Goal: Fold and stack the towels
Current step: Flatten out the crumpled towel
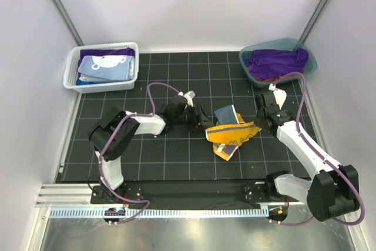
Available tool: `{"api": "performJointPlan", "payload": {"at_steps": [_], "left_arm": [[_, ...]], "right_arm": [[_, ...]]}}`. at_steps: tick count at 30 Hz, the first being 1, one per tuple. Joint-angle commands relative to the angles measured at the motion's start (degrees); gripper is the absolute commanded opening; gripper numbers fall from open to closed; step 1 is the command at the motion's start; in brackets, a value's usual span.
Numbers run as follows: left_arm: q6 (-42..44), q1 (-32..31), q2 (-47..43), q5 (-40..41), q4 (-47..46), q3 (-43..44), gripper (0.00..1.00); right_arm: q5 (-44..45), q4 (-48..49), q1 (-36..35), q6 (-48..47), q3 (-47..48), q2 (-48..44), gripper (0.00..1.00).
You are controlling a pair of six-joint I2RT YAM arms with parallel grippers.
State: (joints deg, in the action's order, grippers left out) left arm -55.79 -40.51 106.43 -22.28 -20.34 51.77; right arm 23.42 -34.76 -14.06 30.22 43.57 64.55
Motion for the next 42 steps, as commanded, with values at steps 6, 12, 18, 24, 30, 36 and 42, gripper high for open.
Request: {"api": "performJointPlan", "payload": {"at_steps": [6,12,18,24,30,36,42], "left_arm": [[-5.5,-1.3,2.2,-1.8,-9.0,-0.9,0.58],[-6.3,-1.6,2.6,-0.7,-9.1,-1.9,0.5],[-5.7,-1.6,1.8,1.0,-5.7,-2.5,0.55],[-6.8,-1.9,2.1,-0.3,-8.4,-3.3,0.57],[-7.8,-2.6,0.4,-1.1,-8.7,-4.0,0.48],[-9.0,-3.2,-0.7,-0.8,-9.8,-5.4,0.29],[-7.6,-3.2,-1.7,0.0,-7.7,-4.1,0.06]], "right_arm": [[-0.1,2.2,0.4,0.3,0.5,0.0,0.01],[-0.7,2.6,0.4,0.1,0.0,-0.1,0.01],[-1.4,2.8,0.4,0.1,-0.3,-0.4,0.01],[-1.5,2.9,0.4,0.3,-0.4,-0.5,0.01],[-1.4,2.9,0.4,0.5,-0.2,-0.5,0.01],[-1.7,2.6,0.4,0.5,0.5,-0.6,0.01],[-1.7,1.3,0.4,0.3,1.8,-1.4,0.01]]}}
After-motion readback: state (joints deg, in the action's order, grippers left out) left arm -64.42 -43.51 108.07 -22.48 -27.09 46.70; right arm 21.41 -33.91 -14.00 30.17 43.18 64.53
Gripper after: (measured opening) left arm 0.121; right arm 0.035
